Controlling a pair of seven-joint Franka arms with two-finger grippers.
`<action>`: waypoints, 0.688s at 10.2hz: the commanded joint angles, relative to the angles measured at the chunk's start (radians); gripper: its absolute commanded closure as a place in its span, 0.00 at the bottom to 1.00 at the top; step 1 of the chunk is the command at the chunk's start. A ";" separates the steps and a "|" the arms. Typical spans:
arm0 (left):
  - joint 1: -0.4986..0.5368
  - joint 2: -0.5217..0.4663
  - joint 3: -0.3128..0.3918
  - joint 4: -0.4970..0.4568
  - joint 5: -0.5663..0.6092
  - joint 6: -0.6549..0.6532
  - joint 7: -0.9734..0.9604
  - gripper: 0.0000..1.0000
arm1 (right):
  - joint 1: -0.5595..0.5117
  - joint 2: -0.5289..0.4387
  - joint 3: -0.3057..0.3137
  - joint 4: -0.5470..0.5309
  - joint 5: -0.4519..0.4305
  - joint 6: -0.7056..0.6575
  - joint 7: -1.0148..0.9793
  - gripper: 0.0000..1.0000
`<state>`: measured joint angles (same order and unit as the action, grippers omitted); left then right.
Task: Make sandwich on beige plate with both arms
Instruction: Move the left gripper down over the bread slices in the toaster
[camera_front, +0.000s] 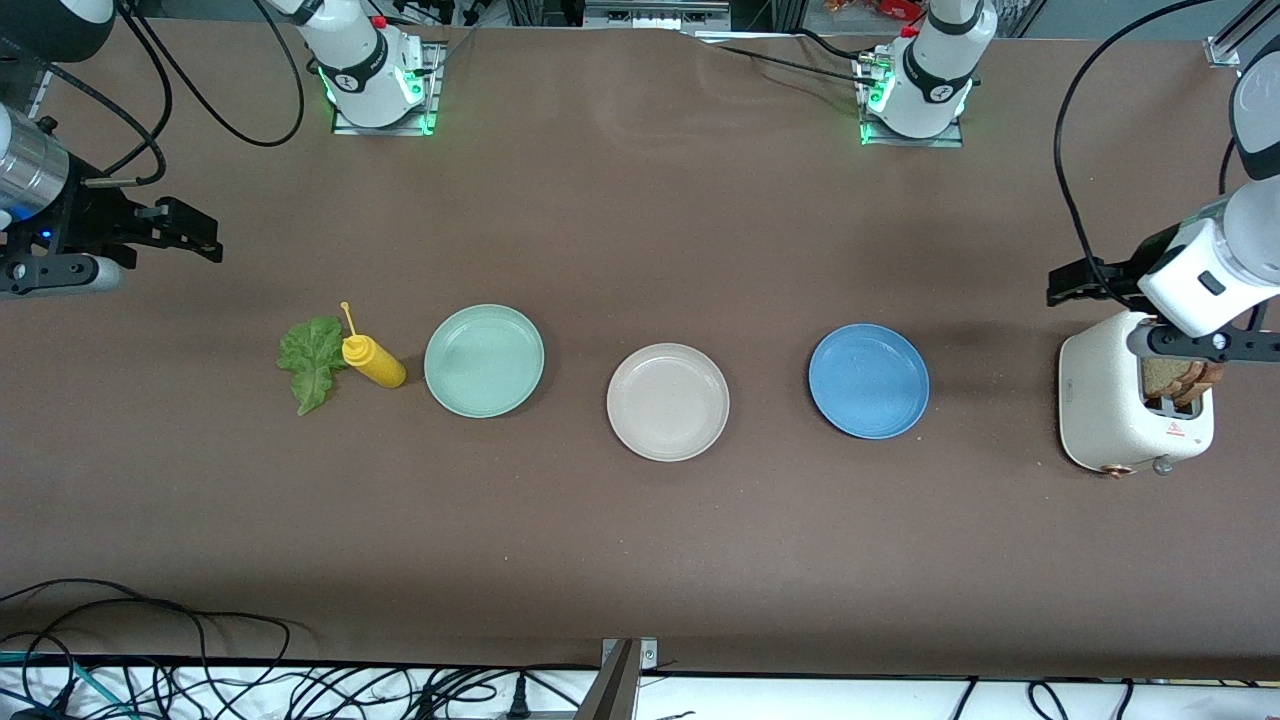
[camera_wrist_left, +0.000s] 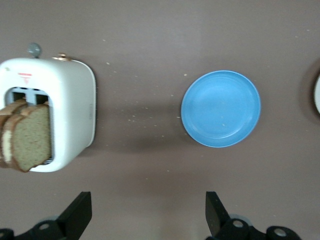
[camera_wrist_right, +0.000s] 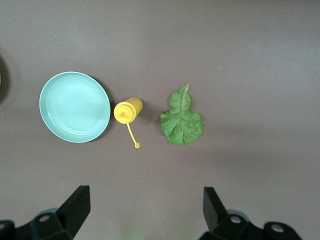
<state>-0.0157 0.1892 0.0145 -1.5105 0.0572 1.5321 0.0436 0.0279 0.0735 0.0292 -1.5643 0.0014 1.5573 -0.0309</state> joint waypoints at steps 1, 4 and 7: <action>0.013 0.024 -0.004 0.024 0.117 -0.010 0.082 0.00 | -0.003 -0.012 0.003 -0.010 0.002 -0.006 0.005 0.00; 0.109 0.084 -0.005 0.021 0.182 0.069 0.264 0.00 | -0.003 -0.012 0.001 -0.010 0.002 -0.005 0.005 0.00; 0.195 0.162 -0.007 0.018 0.165 0.184 0.462 0.00 | -0.003 -0.012 0.003 -0.010 0.002 -0.002 0.005 0.00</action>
<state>0.1509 0.3089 0.0177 -1.5131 0.2141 1.6813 0.4170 0.0276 0.0736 0.0290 -1.5649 0.0015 1.5573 -0.0309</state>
